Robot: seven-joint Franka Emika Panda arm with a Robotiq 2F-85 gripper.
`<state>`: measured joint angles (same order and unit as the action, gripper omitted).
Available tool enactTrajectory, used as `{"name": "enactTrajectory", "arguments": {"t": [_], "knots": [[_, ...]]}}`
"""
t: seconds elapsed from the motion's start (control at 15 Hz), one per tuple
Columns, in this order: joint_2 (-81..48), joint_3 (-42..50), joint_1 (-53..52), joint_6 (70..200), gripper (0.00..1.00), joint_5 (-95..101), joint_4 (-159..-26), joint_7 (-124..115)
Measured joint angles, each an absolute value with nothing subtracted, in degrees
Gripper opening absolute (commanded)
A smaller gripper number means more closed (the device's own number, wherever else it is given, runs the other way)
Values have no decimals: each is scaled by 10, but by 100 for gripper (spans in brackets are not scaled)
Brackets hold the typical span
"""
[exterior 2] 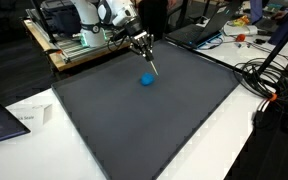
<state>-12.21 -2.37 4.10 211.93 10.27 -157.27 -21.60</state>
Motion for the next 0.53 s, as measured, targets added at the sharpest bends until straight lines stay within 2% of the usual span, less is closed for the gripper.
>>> {"name": "enactTrajectory", "arguments": {"t": [0.27, 0.53], "knots": [[-82, -3, -61, 2032, 3, -80, -1569, -90], [-63, 41, -161, 1998, 3, -273, -1567, 77]]}}
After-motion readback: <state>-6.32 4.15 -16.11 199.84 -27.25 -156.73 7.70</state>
